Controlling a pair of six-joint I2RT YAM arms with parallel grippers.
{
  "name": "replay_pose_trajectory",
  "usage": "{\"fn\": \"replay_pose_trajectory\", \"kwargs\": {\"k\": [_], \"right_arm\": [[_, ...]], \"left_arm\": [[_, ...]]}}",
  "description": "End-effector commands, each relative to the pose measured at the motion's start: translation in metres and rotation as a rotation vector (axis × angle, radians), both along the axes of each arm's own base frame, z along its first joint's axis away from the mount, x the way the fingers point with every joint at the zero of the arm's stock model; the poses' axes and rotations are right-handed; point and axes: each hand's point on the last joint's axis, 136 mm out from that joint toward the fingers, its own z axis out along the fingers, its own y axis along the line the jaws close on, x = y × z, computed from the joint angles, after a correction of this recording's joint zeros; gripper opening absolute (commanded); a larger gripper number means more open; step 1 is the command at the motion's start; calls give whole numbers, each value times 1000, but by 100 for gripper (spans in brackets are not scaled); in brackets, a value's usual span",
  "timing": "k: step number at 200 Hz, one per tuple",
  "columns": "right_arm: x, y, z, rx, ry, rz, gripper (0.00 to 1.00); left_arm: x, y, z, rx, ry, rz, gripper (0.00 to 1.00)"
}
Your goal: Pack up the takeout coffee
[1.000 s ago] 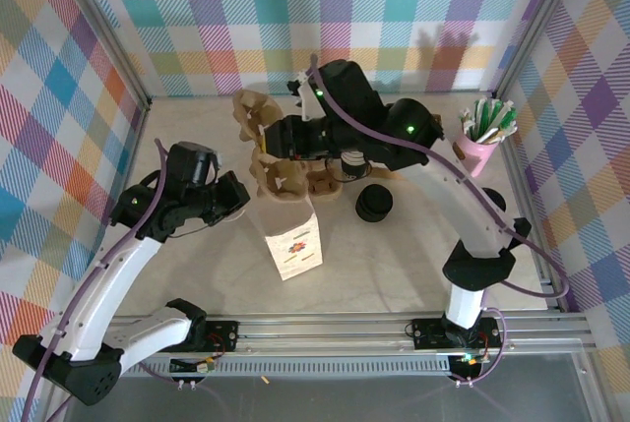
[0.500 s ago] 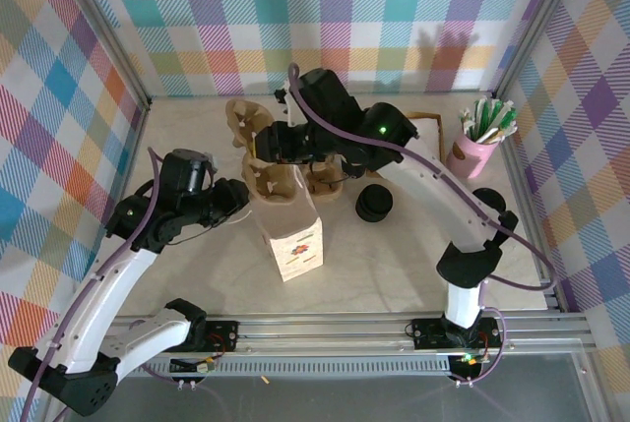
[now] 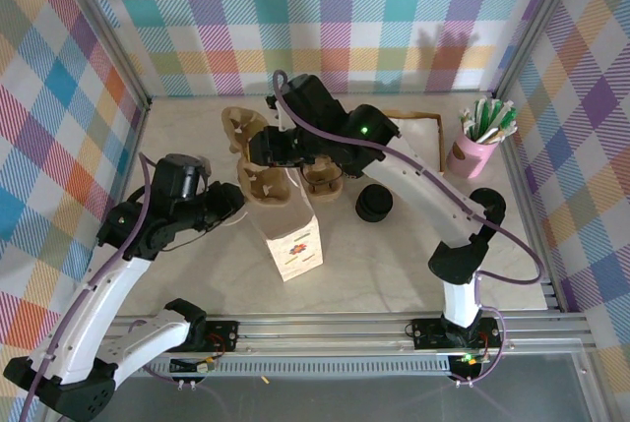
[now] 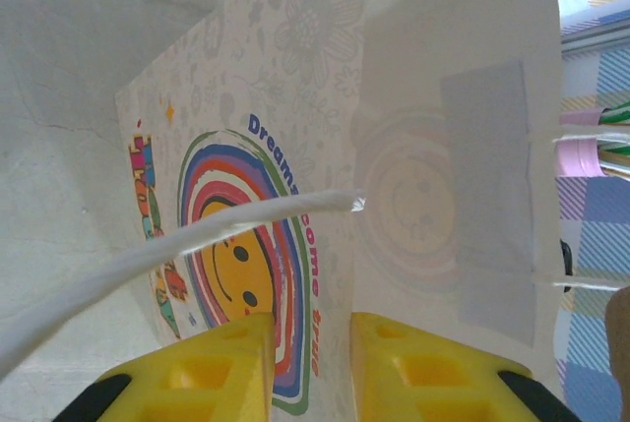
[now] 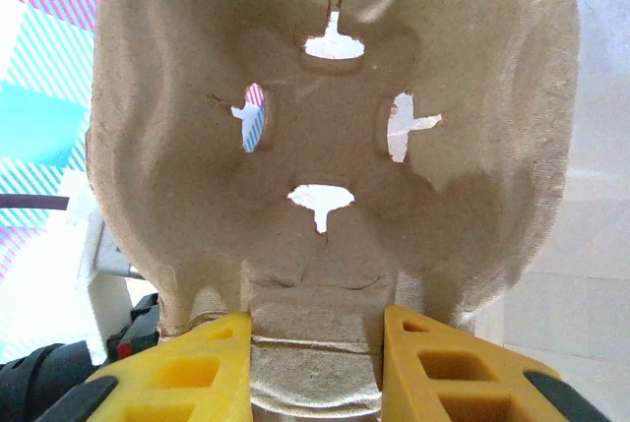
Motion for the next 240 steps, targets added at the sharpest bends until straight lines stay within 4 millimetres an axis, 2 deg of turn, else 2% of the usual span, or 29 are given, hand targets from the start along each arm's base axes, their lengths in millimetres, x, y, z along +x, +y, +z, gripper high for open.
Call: {"fn": "replay_pose_trajectory", "kwargs": {"k": [1, 60, 92, 137, 240], "right_arm": [[-2, 4, -6, -34, -36, 16, 31], [-5, 5, -25, -117, -66, 27, 31], [-5, 8, -34, -136, -55, 31, 31], [-3, 1, -45, -183, -60, 16, 31], [-6, -16, -59, -279, -98, 10, 31]], "left_arm": [[-7, 6, 7, 18, -13, 4, 26], [-1, 0, 11, 1, -30, -12, 26], [1, -2, 17, -16, -52, -10, 31], [-1, 2, 24, -20, -70, 6, 31], [-2, 10, 17, 21, -49, 33, 29]]}}
